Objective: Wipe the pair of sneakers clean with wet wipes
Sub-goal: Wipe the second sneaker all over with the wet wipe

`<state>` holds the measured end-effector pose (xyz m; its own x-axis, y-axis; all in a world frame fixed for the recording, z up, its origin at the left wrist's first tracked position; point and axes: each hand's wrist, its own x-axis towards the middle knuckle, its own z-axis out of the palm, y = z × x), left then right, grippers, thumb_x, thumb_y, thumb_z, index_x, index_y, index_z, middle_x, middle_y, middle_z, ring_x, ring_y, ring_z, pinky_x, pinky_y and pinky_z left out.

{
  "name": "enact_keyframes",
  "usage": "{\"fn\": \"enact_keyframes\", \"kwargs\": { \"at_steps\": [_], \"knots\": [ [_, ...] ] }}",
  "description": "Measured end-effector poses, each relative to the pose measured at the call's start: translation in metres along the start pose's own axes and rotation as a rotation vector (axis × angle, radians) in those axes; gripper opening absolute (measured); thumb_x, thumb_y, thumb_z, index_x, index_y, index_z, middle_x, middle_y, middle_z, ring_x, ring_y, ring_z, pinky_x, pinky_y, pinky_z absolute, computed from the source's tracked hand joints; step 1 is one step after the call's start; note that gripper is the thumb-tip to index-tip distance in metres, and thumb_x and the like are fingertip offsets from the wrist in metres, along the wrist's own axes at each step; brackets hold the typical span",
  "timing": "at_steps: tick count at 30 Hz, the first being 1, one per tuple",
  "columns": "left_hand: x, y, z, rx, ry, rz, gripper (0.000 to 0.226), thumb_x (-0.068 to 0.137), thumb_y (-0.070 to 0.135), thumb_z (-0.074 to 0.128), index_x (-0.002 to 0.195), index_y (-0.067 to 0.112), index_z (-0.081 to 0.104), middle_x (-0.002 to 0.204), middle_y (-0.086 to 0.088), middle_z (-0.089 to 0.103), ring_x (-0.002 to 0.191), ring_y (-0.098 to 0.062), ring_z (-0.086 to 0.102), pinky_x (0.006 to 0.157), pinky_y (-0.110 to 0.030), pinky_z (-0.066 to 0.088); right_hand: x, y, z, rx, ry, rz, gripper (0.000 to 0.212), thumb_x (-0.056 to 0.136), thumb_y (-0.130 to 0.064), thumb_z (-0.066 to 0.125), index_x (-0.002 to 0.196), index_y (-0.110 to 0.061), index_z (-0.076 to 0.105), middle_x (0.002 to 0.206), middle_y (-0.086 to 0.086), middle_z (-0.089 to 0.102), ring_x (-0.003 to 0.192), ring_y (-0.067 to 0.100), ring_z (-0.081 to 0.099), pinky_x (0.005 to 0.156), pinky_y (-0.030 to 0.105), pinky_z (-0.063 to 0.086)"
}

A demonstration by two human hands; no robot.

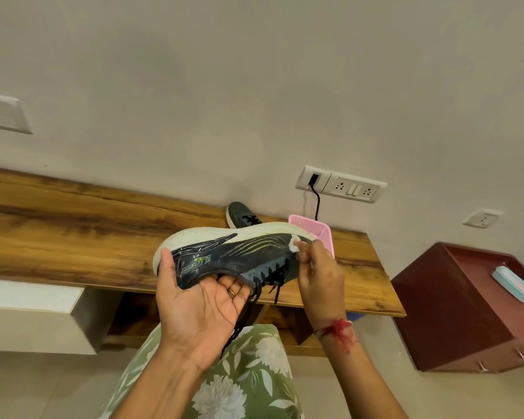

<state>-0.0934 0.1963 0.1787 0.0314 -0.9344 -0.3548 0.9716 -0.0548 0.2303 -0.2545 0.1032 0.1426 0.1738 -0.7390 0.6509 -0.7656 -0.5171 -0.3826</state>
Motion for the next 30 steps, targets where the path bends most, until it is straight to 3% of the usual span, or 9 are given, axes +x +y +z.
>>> {"fn": "enact_keyframes", "kwargs": {
  "at_steps": [3,5,9,14,17,19,22,26,30],
  "knots": [
    [0.001,0.000,0.000,-0.009,-0.018,-0.005,0.093,0.070,0.076,0.043,0.130,0.006,0.053,0.122,-0.019,0.064,0.112,-0.031,0.063,0.089,-0.048,0.049,0.000,0.011,-0.002,-0.083,0.061,0.077,0.019,0.081,0.006,0.063,0.083,-0.009,0.053,0.082,0.013,0.066,0.064,0.017,0.054,0.051,0.022,0.042],
    [0.003,0.000,-0.001,-0.022,-0.011,-0.007,0.093,0.070,0.075,0.045,0.130,0.006,0.053,0.121,-0.019,0.064,0.111,-0.031,0.063,0.089,-0.050,0.048,-0.002,0.007,0.003,-0.056,0.082,0.146,0.019,0.082,0.006,0.063,0.080,-0.009,0.051,0.081,0.011,0.065,0.064,0.015,0.051,0.050,0.017,0.038],
    [0.001,0.002,-0.003,-0.037,-0.027,-0.007,0.092,0.072,0.076,0.044,0.130,0.006,0.052,0.122,-0.020,0.064,0.112,-0.032,0.062,0.091,-0.051,0.046,-0.008,-0.005,0.008,0.009,-0.032,0.074,0.022,0.084,0.005,0.059,0.078,-0.012,0.047,0.075,-0.001,0.055,0.062,0.012,0.048,0.054,0.010,0.031],
    [0.002,0.001,-0.002,-0.042,-0.038,0.000,0.091,0.073,0.076,0.043,0.131,0.007,0.052,0.122,-0.020,0.064,0.112,-0.031,0.062,0.091,-0.050,0.046,-0.001,0.008,0.000,-0.092,-0.014,0.149,0.019,0.084,0.003,0.061,0.081,-0.011,0.048,0.080,0.008,0.062,0.062,0.016,0.050,0.052,0.017,0.038],
    [0.003,0.001,-0.002,-0.040,-0.026,0.001,0.091,0.072,0.076,0.043,0.130,0.006,0.052,0.122,-0.020,0.063,0.114,-0.033,0.061,0.091,-0.051,0.045,-0.004,-0.012,0.003,0.004,-0.047,0.122,0.030,0.084,0.005,0.058,0.077,-0.018,0.041,0.070,-0.008,0.049,0.058,0.005,0.045,0.051,0.009,0.028],
    [0.002,0.003,-0.004,-0.026,-0.029,0.007,0.092,0.073,0.077,0.042,0.131,0.006,0.051,0.123,-0.021,0.063,0.115,-0.033,0.061,0.091,-0.051,0.045,-0.006,-0.018,0.001,0.046,-0.059,0.102,0.031,0.085,0.003,0.057,0.077,-0.020,0.039,0.068,-0.016,0.043,0.057,-0.001,0.042,0.048,0.008,0.031],
    [0.001,0.003,-0.004,-0.009,-0.033,-0.002,0.095,0.073,0.079,0.039,0.131,0.004,0.050,0.124,-0.023,0.062,0.115,-0.035,0.060,0.094,-0.050,0.046,-0.003,-0.008,-0.005,0.003,-0.032,0.098,0.031,0.086,0.002,0.058,0.078,-0.021,0.039,0.072,-0.007,0.053,0.058,0.005,0.046,0.050,0.009,0.031],
    [0.002,0.004,-0.006,-0.012,-0.008,0.007,0.098,0.072,0.080,0.039,0.133,0.004,0.048,0.124,-0.024,0.062,0.116,-0.036,0.059,0.097,-0.046,0.048,0.001,-0.006,-0.003,0.082,-0.049,0.258,0.021,0.088,-0.003,0.058,0.083,-0.019,0.045,0.083,-0.001,0.059,0.073,0.017,0.058,0.054,0.023,0.047],
    [0.001,0.010,-0.008,-0.055,-0.021,0.014,0.103,0.068,0.084,0.037,0.127,0.000,0.051,0.121,-0.026,0.062,0.112,-0.038,0.060,0.085,-0.046,0.052,0.001,-0.022,-0.002,0.407,0.063,0.313,0.026,0.085,-0.008,0.065,0.106,-0.022,0.061,0.111,-0.002,0.061,0.106,0.014,0.058,0.084,0.028,0.052]
  ]
}}
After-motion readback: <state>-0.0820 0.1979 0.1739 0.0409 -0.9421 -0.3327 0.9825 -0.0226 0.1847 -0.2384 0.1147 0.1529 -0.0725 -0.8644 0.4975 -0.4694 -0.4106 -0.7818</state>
